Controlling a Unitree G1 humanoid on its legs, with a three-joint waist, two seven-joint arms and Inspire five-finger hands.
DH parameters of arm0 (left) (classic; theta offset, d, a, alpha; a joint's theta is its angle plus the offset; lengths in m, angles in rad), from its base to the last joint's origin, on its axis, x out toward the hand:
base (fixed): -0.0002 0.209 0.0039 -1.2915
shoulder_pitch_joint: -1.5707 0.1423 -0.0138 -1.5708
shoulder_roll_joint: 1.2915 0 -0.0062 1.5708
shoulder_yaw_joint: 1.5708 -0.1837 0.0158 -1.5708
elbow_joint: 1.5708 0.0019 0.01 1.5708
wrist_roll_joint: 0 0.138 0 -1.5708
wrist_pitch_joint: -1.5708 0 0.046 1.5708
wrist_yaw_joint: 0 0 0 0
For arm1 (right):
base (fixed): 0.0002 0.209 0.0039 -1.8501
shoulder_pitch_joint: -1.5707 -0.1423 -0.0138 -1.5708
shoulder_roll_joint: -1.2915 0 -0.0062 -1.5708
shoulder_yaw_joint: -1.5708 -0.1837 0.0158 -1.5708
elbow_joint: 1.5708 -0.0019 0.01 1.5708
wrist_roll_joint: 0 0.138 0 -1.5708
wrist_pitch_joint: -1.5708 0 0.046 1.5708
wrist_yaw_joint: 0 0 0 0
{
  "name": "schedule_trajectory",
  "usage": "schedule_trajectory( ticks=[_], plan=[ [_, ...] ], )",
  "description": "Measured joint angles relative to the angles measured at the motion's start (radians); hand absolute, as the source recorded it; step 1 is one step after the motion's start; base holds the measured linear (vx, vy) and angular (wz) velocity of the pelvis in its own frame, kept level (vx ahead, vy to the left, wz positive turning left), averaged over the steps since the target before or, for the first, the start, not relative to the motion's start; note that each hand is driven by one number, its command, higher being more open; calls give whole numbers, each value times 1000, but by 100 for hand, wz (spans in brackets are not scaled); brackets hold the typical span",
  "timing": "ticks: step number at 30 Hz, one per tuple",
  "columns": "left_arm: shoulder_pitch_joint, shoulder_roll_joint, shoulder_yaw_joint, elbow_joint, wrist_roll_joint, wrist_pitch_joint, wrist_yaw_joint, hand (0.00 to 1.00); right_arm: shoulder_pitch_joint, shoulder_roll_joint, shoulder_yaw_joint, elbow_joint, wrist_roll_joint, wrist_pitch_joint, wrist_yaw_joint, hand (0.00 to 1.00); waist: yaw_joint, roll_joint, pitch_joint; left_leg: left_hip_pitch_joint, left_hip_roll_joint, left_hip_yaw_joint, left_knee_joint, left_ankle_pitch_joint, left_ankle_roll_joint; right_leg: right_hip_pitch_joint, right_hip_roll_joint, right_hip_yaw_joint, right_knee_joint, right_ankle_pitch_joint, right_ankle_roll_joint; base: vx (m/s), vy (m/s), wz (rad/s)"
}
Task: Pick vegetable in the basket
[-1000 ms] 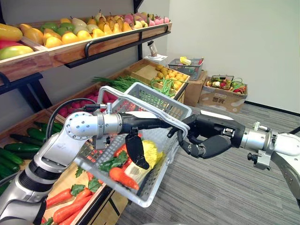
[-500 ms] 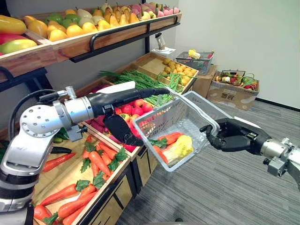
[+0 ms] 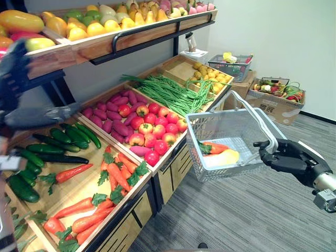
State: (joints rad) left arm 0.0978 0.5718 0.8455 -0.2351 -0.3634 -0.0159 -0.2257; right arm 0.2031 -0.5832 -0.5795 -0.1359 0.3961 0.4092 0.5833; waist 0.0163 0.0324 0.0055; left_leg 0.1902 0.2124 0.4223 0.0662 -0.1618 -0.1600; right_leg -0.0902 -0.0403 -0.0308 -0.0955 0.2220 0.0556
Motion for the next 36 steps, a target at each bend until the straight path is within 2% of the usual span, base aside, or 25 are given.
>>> schedule_trajectory(
  ticks=[2, 6, 10, 12, 14, 18, 25, 27, 32, 36],
  plan=[
    [54, -104, 74, 81, -20, -31, 73, 100, 1, 16, -17, 82, 1, 0, -26, 0, 11, -4, 1, -11, -5, -23, -6, 0, 3, -1, -8, -14, 1, -1, 2, -12, 29, 21],
    [89, -215, 201, 209, -78, -102, 187, 100, 1, 48, -30, 189, 1, 0, -86, 0, 12, -6, -3, -36, -15, -67, -9, 8, 16, -4, -25, -45, 4, -3, 4, 6, 21, 30],
    [103, -290, 283, 422, -37, -161, 350, 100, 1, 90, -33, 250, 1, 0, -134, 0, 23, -8, -1, -40, -27, -81, -14, 10, 22, -3, -37, -50, 3, -3, 5, -24, 29, 10],
    [121, -322, 306, 556, -22, -172, 452, 100, 1, 124, -33, 270, 1, 0, -154, 0, 25, -21, 4, -49, -32, -91, -10, 5, 30, -3, -44, -55, 2, -7, 11, -64, 16, 10],
    [134, -349, 319, 630, -22, -178, 511, 100, 1, 140, -33, 281, 3, 0, -158, 0, 25, -31, 7, -56, -35, -104, -7, 4, 31, -4, -50, -61, 0, -8, 13, -60, 9, 12],
    [143, -377, 354, 774, -23, -215, 609, 100, 0, 164, -31, 311, 40, 0, -158, 0, 28, -46, 5, -70, -42, -128, -3, 2, 35, -9, -58, -73, 1, -8, 15, -32, 15, 10],
    [154, -387, 393, 969, -49, -264, 736, 100, -50, 186, -27, 376, 79, 0, -160, 0, 29, -50, 12, -74, -54, -134, 7, -1, 41, -9, -71, -72, 0, -8, 23, -8, 14, 1],
    [155, -384, 422, 1017, -92, -309, 780, 100, -85, 188, -25, 414, 80, 0, -160, 0, 28, -51, 13, -74, -60, -134, 7, -4, 46, -11, -75, -69, 0, -8, 26, 0, 0, 0],
    [155, -396, 438, 1145, -208, -308, 840, 100, -121, 192, 20, 442, 80, 0, -198, 0, 28, -51, 24, -74, -73, -135, 7, -4, 48, -12, -88, -67, 0, -7, 32, -16, 30, -1],
    [155, -480, 416, 1187, -275, -283, 926, 100, -139, 222, 61, 450, 80, 0, -216, 0, 28, -62, 42, -75, -79, -141, 6, -4, 50, -11, -95, -71, 0, -8, 35, -14, 7, 3]
  ],
)
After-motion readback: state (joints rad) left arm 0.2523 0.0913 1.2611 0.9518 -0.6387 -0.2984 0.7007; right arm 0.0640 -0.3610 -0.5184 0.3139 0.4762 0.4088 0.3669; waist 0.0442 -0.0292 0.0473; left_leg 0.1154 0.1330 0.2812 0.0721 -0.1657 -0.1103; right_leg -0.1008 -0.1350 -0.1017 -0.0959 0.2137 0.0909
